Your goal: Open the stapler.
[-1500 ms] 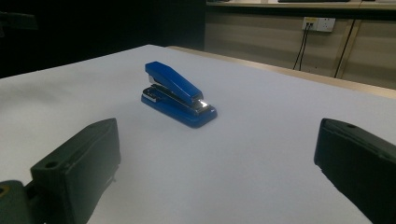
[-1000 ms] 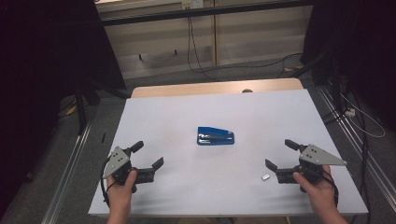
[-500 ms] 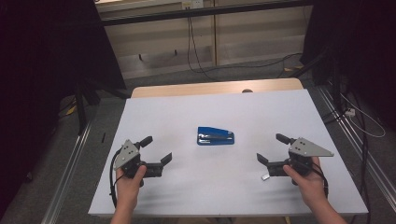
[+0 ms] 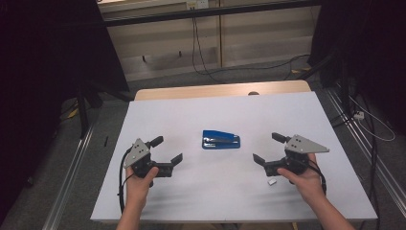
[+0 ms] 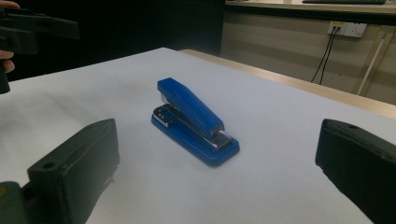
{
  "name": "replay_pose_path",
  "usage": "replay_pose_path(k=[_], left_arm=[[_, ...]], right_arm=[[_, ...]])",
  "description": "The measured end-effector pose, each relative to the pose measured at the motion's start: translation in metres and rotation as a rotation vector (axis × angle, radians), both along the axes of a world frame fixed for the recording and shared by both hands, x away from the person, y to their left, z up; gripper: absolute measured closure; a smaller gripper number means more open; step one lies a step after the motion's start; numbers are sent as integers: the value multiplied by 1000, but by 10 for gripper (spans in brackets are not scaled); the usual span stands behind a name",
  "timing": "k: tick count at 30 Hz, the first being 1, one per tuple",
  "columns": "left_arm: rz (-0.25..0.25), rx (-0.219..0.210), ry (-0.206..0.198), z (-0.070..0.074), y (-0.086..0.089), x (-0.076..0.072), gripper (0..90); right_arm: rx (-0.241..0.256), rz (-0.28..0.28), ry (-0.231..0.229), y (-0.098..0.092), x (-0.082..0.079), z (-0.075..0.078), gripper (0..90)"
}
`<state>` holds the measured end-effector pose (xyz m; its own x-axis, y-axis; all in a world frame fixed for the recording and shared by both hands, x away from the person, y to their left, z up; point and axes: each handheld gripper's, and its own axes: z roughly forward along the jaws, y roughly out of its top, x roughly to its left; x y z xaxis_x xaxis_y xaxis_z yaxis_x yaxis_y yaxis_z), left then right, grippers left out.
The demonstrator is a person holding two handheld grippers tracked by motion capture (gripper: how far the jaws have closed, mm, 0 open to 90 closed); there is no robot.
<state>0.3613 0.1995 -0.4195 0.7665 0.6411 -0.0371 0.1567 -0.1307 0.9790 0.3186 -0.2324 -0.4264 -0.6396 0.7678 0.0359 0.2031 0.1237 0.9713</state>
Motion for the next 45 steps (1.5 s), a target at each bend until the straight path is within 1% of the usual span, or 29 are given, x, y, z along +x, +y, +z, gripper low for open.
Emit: replay_pose_path(k=[2,3,4,5,8,10,12,14,16,18,21,25,27,29,30,31,34,35,36,37,38,40,42,44,45], left_arm=[[2,6,-1,0,-2,2,20],[1,14,-6,0,-3,4,20],[2,12,-3,0,-4,4,20],[0,10,-3,0,-6,5,20],[-1,24,-3,-1,-9,10,20],[-1,23,4,-2,-12,13,20],[-3,32,5,-3,-15,15,20],[-8,29,4,-4,-17,18,21],[-14,31,13,-6,-20,21,22],[-17,45,14,-6,-23,24,22],[-23,41,18,-7,-27,28,23],[-31,54,26,-8,-31,33,24],[-32,51,27,-9,-33,35,24],[-34,47,34,-10,-34,37,28],[-33,46,36,-11,-35,38,28],[-31,48,37,-11,-35,39,29],[-30,47,45,-13,-36,42,29],[-32,49,48,-13,-36,43,30],[-35,60,51,-13,-37,43,30],[-37,61,46,-12,-38,44,30],[-42,62,47,-12,-39,44,30],[-51,67,44,-11,-41,46,29],[-55,65,48,-11,-44,47,30],[-62,66,52,-12,-46,49,30],[-64,68,56,-12,-47,50,30]], right_arm=[[6,6,3,2,1,0,0],[7,5,13,5,4,0,0],[1,5,21,7,6,0,0],[1,5,21,7,6,0,0],[6,9,36,12,11,-1,8],[11,12,39,15,12,-1,17],[14,13,44,17,14,-1,21],[18,14,45,19,15,-1,24],[20,15,51,21,17,-1,31],[12,22,56,26,20,-1,45],[8,24,62,32,23,-2,62],[1,29,67,36,26,-3,77],[-1,33,72,39,28,-3,91],[-12,41,75,44,31,-3,124],[-12,41,75,44,31,-3,124],[-10,47,75,47,33,-3,159],[-22,48,70,50,35,-3,179],[-25,53,70,52,36,-3,198],[-30,56,68,54,37,-2,229],[-40,56,68,56,40,-2,269],[-40,56,68,56,40,-2,269],[-43,68,72,58,42,-3,334],[-55,64,73,60,44,-3,370],[-50,67,82,62,47,-4,404],[-57,66,84,62,48,-4,421]])
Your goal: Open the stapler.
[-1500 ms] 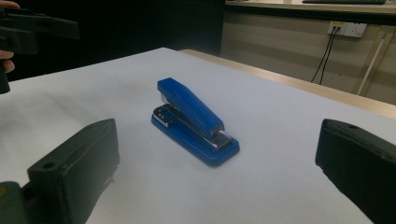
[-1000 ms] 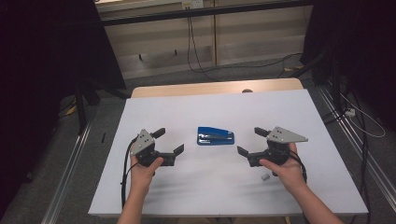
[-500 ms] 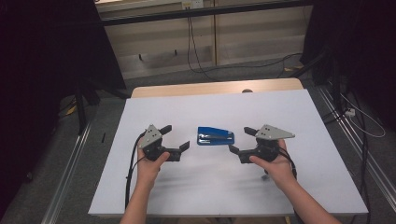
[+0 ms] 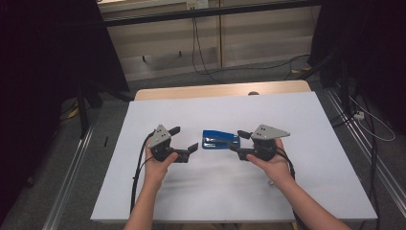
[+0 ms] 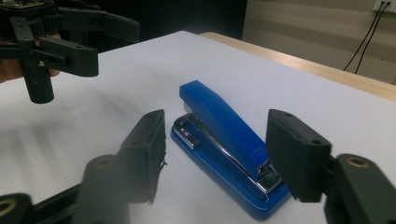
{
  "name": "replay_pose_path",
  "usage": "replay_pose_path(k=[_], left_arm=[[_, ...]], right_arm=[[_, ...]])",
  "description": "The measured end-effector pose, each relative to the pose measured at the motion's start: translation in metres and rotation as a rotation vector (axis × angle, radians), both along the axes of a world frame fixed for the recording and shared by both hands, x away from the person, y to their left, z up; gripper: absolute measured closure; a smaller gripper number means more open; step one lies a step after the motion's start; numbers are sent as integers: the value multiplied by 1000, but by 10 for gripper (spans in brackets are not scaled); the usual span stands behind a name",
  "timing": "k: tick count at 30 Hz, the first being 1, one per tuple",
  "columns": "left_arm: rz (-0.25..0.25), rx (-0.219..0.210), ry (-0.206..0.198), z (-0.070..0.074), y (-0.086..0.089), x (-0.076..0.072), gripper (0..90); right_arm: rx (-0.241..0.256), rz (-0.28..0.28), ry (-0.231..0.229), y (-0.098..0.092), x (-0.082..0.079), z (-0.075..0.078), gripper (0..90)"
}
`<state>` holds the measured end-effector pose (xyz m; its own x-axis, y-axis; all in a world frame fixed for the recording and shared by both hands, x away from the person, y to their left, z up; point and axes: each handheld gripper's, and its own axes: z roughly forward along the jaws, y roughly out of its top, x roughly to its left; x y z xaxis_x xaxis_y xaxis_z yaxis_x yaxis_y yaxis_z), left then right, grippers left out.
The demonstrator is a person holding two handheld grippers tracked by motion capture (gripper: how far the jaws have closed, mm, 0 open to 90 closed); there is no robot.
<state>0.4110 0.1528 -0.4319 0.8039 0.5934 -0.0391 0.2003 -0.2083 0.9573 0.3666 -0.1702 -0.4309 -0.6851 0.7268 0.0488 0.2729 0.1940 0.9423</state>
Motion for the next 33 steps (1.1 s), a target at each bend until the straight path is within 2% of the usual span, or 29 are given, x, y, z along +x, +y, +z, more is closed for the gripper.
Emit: replay_pose_path(k=[1,4,5,6,7,10,12,19,23,29,33], left_arm=[[1,1,0,-1,-1,1,31],[7,-5,12,-3,-2,5,32],[12,-6,15,-4,-2,6,33],[14,-8,15,-5,-2,8,33],[16,-17,26,-6,-2,9,35],[17,-33,48,-6,-4,11,39],[9,-1,48,-5,-6,13,36],[10,-20,53,-4,-14,20,39],[1,23,55,-6,-17,24,37],[-5,4,75,-3,-24,30,37],[5,15,94,-4,-27,37,37]], right_arm=[[-11,2,1,1,2,-1,456],[-23,5,2,2,4,-2,487],[-32,10,4,2,6,-3,537],[-32,10,4,2,6,-3,537],[-36,17,12,3,8,-3,586],[-41,23,17,4,10,-4,616],[-54,33,17,6,12,-5,650],[-68,62,22,14,19,-5,783],[-79,70,26,16,23,-6,820],[-104,100,42,22,29,-9,900],[-113,111,47,26,32,-9,900]])
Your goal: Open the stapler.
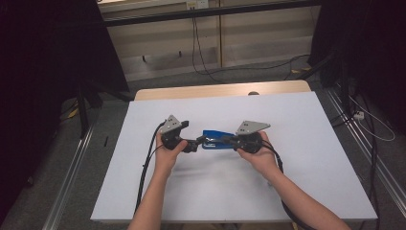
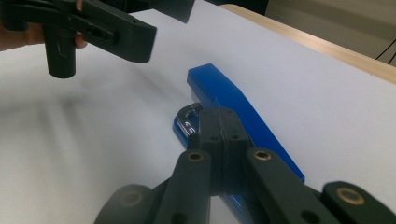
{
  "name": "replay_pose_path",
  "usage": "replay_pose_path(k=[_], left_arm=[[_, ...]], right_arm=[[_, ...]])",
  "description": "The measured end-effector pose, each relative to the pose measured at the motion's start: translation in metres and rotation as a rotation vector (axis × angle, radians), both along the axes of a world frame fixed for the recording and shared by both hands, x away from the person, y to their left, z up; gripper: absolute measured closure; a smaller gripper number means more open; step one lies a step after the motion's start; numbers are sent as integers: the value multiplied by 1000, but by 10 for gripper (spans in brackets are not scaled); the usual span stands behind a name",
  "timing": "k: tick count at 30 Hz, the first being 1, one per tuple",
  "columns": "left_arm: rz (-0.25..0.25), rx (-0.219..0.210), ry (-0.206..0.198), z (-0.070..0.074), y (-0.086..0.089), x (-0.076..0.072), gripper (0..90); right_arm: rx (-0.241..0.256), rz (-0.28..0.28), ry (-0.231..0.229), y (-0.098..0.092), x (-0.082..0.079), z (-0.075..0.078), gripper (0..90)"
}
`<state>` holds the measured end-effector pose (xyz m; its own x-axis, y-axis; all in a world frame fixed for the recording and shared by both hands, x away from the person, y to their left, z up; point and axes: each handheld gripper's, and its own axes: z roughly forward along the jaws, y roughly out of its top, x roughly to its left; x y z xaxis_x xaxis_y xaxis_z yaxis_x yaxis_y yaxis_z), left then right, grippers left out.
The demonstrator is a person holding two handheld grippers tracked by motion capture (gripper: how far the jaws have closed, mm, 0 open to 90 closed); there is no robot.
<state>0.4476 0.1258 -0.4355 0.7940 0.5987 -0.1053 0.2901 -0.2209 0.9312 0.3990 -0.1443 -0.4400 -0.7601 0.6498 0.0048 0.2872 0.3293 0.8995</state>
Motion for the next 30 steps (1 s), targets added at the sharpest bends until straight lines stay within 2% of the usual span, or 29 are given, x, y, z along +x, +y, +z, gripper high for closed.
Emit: replay_pose_path(k=[5,10,16,22,26,30], left_arm=[[8,23,2,-2,-2,8,35],[23,35,37,-5,1,11,29],[13,59,75,-9,-1,11,26],[2,63,63,-8,0,10,28],[6,62,62,-8,1,10,36],[10,79,73,-9,1,10,41]], right_arm=[[-35,21,0,5,5,0,900],[-53,24,6,10,10,0,900],[-83,42,6,19,14,-3,900],[-145,63,9,29,16,-10,900],[-170,70,5,34,19,-16,900],[-186,69,-2,37,21,-18,900]])
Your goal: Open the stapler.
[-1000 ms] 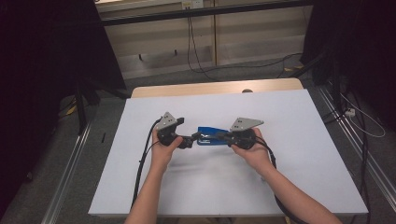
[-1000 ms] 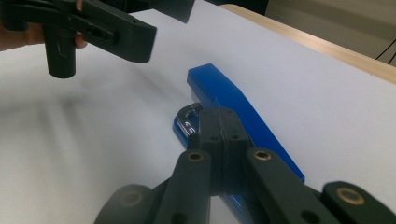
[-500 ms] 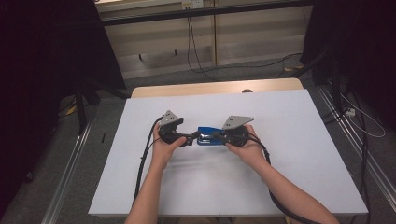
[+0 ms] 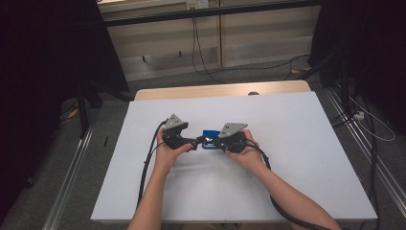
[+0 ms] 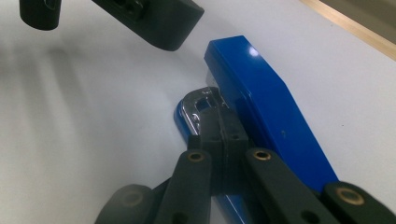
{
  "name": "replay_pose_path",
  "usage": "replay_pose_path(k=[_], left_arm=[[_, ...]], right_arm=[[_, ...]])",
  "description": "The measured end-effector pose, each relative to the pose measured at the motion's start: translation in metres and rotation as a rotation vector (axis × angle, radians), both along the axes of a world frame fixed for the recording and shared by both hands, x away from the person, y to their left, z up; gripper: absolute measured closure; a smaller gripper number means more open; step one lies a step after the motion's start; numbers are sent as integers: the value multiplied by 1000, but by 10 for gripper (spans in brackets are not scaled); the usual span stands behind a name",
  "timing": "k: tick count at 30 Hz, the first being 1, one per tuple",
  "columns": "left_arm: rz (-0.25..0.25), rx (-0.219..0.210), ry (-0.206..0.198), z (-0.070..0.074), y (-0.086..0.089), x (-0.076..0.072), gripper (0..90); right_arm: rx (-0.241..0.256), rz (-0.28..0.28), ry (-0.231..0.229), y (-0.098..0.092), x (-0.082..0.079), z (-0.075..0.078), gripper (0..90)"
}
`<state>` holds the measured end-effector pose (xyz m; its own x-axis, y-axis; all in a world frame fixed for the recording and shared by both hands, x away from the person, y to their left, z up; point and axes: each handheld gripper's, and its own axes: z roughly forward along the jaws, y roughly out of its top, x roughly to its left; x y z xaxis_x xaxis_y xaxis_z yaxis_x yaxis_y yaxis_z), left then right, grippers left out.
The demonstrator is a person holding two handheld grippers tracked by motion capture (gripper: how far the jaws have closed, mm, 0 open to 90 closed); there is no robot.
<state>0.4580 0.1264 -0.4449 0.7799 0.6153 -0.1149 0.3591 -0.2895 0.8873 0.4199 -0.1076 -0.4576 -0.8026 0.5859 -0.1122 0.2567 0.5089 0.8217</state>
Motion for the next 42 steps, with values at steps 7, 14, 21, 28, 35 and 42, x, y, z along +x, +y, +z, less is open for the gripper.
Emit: replay_pose_path(k=[7,14,21,28,35,42], left_arm=[[-15,11,10,-1,0,0,85],[-25,45,20,-1,3,0,229],[-61,65,47,-3,2,-2,494],[-121,69,63,-6,3,-2,709],[-159,100,102,-12,2,-1,883],[-136,93,99,-15,0,3,900]], right_arm=[[-19,8,-7,4,2,-4,900],[-15,8,-11,4,2,-5,900],[-9,1,-2,5,2,-5,900],[3,-1,11,4,2,-5,900],[13,-10,16,4,2,-6,900],[17,-12,21,3,1,-6,900]])
